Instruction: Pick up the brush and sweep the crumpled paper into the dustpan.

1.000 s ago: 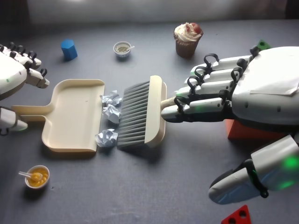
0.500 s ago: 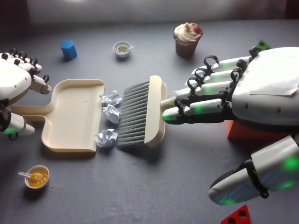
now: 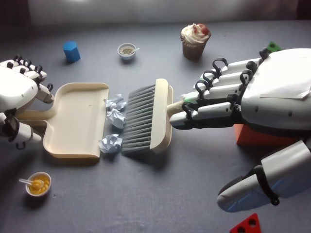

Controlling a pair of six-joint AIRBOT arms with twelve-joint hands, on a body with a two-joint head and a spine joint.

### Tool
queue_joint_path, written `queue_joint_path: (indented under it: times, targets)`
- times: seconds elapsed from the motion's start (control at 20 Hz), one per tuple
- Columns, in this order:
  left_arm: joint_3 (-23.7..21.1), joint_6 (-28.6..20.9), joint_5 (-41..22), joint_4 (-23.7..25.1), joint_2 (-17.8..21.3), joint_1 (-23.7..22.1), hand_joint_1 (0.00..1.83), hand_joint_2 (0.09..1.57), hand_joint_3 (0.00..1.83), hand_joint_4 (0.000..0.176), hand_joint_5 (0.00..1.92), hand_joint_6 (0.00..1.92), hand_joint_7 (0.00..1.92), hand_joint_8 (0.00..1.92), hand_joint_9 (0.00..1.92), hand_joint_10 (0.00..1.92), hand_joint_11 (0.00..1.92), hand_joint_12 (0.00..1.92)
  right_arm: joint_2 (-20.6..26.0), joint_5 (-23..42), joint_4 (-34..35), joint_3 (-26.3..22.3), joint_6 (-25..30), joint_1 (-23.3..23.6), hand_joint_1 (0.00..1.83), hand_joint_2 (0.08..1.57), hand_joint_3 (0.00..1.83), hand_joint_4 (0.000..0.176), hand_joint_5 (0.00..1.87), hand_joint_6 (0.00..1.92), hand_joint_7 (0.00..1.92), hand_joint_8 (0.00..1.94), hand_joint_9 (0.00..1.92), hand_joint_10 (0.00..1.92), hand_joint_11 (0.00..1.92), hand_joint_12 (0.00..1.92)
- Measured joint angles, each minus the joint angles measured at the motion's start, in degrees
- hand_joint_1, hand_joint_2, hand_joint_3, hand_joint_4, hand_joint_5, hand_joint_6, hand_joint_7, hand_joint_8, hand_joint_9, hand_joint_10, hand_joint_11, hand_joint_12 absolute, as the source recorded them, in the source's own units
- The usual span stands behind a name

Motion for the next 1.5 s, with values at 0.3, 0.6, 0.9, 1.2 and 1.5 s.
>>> queue_joint_path:
  times: [0.3, 0.6, 0.9, 1.2, 1.5]
  targets:
    - [0.3, 0.1, -1.6, -1.9, -1.2, 1.9, 0.87, 1.01, 0.0, 0.117, 0.66, 0.01, 0.23, 0.0, 0.19, 0.01, 0.16, 0.11, 0.0, -0.2, 0.0, 0.0, 0.0, 0.0, 0.0, 0.9, 0.0, 0.0, 0.14, 0.01, 0.17, 0.01, 0.18, 0.01, 0.18, 0.04]
    - [0.3, 0.1, -2.3, -1.8, -1.5, 1.9, 1.13, 1.07, 0.01, 0.0, 1.06, 0.79, 0.33, 0.02, 0.29, 0.01, 0.28, 0.25, 0.0, -2.7, 0.0, -0.2, 0.1, 0.0, 0.0, 0.9, 0.0, 0.0, 0.14, 0.0, 0.17, 0.0, 0.19, 0.0, 0.18, 0.03]
    - [0.3, 0.7, -3.0, -1.8, -2.1, 1.9, 1.17, 1.08, 0.0, 0.0, 1.06, 0.83, 0.4, 0.0, 0.34, 0.0, 0.3, 0.21, 0.0, -10.6, -0.9, -1.6, 0.1, 0.0, 0.0, 0.91, 0.0, 0.0, 0.15, 0.01, 0.18, 0.01, 0.19, 0.0, 0.18, 0.03]
    - [0.3, 1.8, -2.9, -2.1, -2.2, 1.7, 1.15, 1.07, 0.0, 0.0, 1.09, 0.79, 0.41, 0.0, 0.36, 0.0, 0.34, 0.22, 0.0, -23.0, -4.6, -7.4, -6.4, -2.4, 0.24, 1.03, 0.01, 0.0, 0.06, 0.0, 0.1, 0.0, 0.12, 0.0, 0.13, 0.01]
    - [3.8, 4.2, 1.2, -0.5, -3.3, -3.3, 1.16, 1.07, 0.0, 0.0, 1.09, 0.8, 0.37, 0.0, 0.32, 0.0, 0.29, 0.2, -1.5, -36.6, -3.3, -11.3, -14.4, -7.3, 0.92, 0.99, 0.0, 0.0, 0.02, 0.0, 0.04, 0.0, 0.09, 0.0, 0.1, 0.0]
